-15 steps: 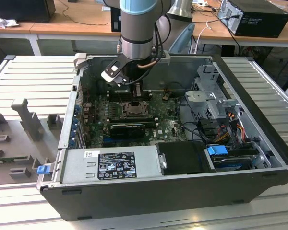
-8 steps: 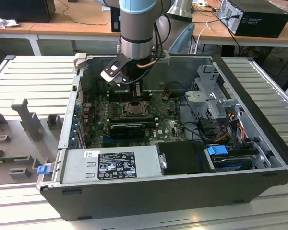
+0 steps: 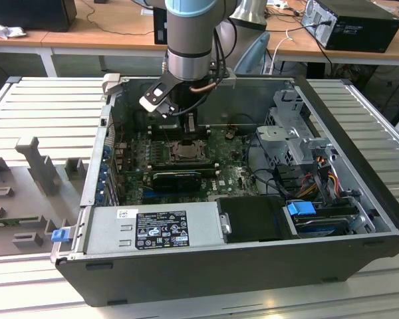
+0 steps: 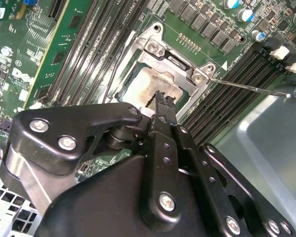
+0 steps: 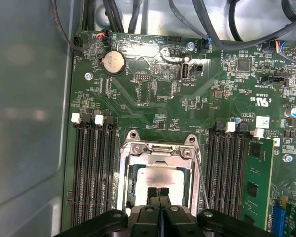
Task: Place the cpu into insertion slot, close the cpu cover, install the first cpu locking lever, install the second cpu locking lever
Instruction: 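Install the first cpu locking lever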
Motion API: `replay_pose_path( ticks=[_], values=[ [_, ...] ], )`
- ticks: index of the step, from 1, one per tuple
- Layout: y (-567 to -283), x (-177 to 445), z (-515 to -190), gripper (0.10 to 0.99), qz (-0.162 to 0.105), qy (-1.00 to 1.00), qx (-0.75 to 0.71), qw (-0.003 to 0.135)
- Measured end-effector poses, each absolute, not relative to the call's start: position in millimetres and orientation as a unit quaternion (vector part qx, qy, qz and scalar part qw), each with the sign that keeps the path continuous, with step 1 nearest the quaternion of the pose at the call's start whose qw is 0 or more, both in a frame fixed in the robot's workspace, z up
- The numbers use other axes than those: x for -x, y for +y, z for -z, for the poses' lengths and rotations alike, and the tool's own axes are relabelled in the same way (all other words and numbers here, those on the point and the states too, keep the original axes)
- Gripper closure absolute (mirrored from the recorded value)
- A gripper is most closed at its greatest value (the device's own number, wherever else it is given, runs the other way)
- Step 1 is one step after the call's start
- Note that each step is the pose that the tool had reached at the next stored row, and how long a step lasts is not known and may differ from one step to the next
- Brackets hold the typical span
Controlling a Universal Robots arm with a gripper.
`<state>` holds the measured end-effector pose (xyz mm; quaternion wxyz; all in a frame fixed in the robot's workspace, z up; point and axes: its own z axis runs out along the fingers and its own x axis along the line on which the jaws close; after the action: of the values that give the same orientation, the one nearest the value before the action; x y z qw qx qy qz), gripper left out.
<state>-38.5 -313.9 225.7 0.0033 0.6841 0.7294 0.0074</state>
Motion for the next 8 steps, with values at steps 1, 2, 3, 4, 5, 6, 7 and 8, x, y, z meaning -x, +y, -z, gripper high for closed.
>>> replay_pose_path(
  ticks=[1, 2, 3, 4, 5, 6, 7, 8],
  values=[
    [-313.9, 38.5, -226.9, 0.98, -0.007, 0.729, -0.684, 0.003],
    [-313.9, 38.5, -229.1, 0.98, -0.007, 0.729, -0.684, 0.003],
    [-313.9, 38.5, -231.9, 0.98, -0.007, 0.729, -0.684, 0.003],
    [-313.9, 38.5, -233.3, 0.98, -0.007, 0.729, -0.684, 0.003],
    [-313.9, 38.5, -234.7, 0.98, -0.007, 0.729, -0.684, 0.003],
    [-313.9, 38.5, -236.0, 0.98, -0.007, 0.729, -0.684, 0.003],
    [-313.9, 38.5, -236.7, 0.98, -0.007, 0.729, -0.684, 0.003],
    [-313.8, 38.4, -237.1, 0.98, -0.007, 0.729, -0.684, 0.003]
  ],
)
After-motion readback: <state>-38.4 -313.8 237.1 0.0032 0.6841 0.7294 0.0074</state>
